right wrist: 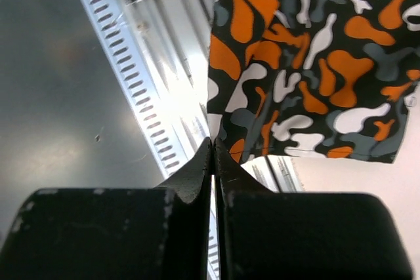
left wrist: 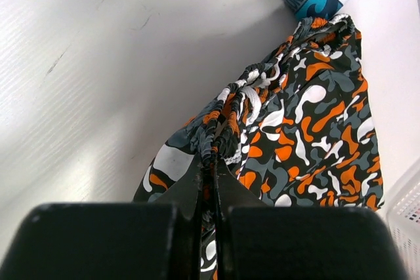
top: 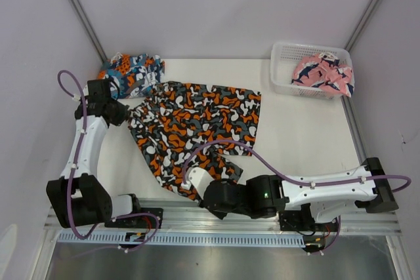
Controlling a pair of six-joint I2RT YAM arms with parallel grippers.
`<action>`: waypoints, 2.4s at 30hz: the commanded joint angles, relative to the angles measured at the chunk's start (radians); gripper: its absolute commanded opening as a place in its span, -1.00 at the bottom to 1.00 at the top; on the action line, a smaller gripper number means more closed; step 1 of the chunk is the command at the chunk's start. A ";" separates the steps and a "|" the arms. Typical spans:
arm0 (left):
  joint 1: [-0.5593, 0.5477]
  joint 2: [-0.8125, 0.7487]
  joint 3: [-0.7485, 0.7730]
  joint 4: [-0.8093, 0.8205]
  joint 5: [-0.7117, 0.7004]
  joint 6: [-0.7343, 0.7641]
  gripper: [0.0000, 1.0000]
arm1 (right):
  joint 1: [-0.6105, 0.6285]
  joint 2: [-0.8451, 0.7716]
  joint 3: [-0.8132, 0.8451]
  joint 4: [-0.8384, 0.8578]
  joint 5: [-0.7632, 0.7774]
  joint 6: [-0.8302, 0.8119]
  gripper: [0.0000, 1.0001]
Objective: Fold and stack the shorts
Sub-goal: Fold the shorts
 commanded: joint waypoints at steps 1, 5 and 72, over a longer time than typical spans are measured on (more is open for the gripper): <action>0.016 -0.056 0.032 -0.036 0.005 -0.020 -1.00 | 0.047 0.001 0.049 -0.064 -0.013 -0.001 -1.00; 0.021 -0.091 0.027 -0.072 0.031 -0.026 -1.00 | 0.079 0.002 0.076 -0.084 -0.025 0.004 -1.00; 0.164 0.054 0.021 0.214 0.268 -0.637 -1.00 | -1.221 0.209 0.471 -0.105 -0.583 -0.355 -1.00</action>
